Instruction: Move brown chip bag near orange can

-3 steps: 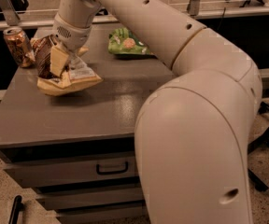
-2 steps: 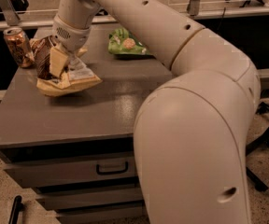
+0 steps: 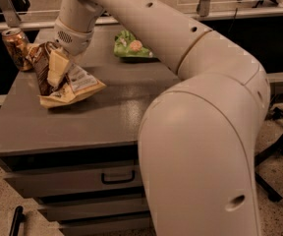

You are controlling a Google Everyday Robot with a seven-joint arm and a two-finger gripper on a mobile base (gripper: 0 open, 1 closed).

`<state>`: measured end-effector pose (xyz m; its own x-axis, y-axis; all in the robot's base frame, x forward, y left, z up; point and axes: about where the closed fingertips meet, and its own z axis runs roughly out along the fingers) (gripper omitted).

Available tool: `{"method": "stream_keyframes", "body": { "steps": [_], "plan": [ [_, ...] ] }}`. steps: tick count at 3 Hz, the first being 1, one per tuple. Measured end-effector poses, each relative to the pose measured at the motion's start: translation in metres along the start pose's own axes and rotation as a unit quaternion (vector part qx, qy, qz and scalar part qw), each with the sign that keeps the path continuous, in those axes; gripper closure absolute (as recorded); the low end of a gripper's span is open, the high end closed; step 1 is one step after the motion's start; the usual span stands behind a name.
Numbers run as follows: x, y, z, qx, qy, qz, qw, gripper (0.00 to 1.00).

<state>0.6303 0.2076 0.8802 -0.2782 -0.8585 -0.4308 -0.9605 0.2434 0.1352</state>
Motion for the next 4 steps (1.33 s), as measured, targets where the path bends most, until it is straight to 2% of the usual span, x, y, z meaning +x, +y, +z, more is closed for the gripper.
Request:
{"method": "stream_keyframes", "body": {
  "steps": [1,2,3,4],
  "plan": [
    [0.000,0.000,0.001,-0.001,0.000,0.000,1.0000,0.00],
    [0.000,0.000,0.001,-0.001,0.000,0.000,1.0000,0.00],
    [0.003,-0.001,-0.011,0.006,0.006,-0.002,1.0000,0.00],
    [0.023,-0.011,-0.071,0.043,0.023,-0.008,0.9988,0.00]
  ]
}}
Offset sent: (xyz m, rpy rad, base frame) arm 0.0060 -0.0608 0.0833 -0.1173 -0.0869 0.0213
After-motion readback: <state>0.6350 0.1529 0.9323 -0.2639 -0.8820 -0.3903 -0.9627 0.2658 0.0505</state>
